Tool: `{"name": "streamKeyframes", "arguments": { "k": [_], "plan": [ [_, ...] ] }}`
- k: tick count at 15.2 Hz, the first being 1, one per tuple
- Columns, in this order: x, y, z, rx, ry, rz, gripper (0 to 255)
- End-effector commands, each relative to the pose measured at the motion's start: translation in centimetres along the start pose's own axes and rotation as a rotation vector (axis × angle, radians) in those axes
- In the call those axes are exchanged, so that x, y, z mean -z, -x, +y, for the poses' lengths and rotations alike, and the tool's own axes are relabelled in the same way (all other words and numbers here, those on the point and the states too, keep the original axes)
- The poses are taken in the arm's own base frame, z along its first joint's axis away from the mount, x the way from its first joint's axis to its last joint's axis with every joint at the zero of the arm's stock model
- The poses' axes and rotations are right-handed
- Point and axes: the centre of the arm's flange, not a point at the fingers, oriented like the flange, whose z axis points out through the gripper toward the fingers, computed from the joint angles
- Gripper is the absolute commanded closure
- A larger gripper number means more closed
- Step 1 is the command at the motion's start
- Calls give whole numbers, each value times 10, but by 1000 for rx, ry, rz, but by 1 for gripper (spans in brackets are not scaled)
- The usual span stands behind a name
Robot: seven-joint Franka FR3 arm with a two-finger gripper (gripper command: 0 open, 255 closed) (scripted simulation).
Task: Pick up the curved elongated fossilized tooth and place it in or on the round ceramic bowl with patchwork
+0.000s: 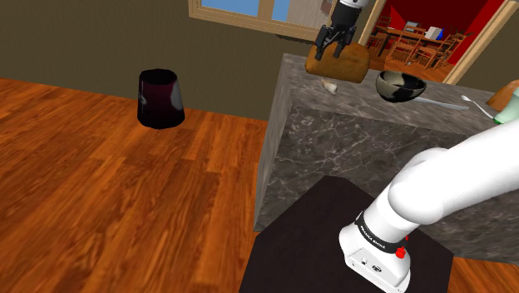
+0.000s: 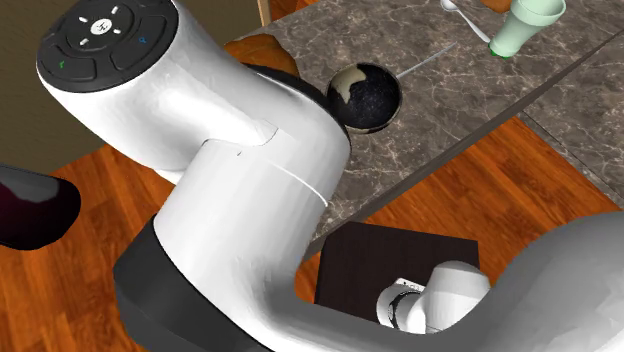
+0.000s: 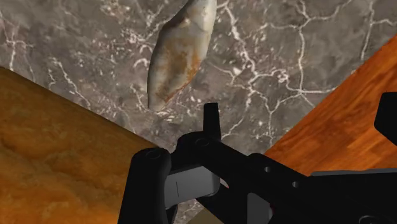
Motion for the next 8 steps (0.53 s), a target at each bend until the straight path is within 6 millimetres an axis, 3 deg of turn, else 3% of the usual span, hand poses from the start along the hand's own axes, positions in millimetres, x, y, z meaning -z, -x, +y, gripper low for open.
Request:
{"name": "streamKeyframes", "arguments": {
  "k": [1,8],
  "plan": [
    [7,-16,20,-15,15,20,0],
    [29,-66,79,-67,63,89,0]
  ]
}}
